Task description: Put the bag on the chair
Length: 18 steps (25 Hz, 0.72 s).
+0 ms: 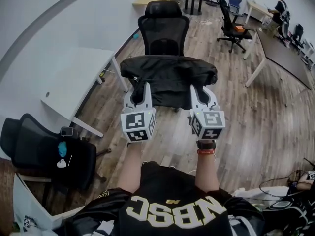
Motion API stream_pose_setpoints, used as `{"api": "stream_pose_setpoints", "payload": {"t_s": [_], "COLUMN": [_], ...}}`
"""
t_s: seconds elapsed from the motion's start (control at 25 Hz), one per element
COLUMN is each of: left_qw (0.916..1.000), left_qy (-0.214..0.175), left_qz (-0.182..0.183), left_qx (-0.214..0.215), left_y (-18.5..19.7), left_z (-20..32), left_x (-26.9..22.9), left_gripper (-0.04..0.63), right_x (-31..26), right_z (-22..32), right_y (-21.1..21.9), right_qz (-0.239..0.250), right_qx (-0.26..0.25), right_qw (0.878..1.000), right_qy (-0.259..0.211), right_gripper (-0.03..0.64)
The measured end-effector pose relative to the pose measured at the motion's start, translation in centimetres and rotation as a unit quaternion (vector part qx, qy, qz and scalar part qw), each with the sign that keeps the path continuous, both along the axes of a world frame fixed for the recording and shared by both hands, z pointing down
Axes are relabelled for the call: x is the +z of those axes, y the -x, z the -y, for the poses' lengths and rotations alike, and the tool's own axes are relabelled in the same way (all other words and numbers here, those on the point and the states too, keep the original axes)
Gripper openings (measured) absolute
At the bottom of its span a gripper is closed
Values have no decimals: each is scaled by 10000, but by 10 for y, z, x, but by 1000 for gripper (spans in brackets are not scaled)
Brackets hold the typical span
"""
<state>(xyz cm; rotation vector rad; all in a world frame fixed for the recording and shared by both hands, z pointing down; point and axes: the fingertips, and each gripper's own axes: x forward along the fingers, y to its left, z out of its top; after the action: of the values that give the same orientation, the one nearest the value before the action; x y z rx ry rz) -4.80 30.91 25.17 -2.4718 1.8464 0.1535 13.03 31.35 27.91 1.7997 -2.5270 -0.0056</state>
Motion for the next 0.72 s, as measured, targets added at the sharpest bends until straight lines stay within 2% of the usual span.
{"api": "stream_pose_setpoints", "payload": {"t_s": [0.2,0.4,0.56,0.72], "left_qw": [10000,9999,9997,9997], "left_qy": [29,66,170,192], "left_qz": [52,-34,40,-75], "left_qx": [-32,122,161,164], "left_y": [-16,-30,-30,-23], "left_z": [16,45,96,155], "left_x": [11,10,18,22], "left_gripper": [51,51,51,51], "right_x": [14,12,23,24], "right_z": [16,43,91,150], "right_y": [-16,-31,-29,-22], "right_qz": [169,204,165,111], "right_qx": [31,153,202,251], "right_qw": [9998,9997,9995,9994], "right_qy": [88,34,153,189], "right_gripper": [34,34,34,32]}}
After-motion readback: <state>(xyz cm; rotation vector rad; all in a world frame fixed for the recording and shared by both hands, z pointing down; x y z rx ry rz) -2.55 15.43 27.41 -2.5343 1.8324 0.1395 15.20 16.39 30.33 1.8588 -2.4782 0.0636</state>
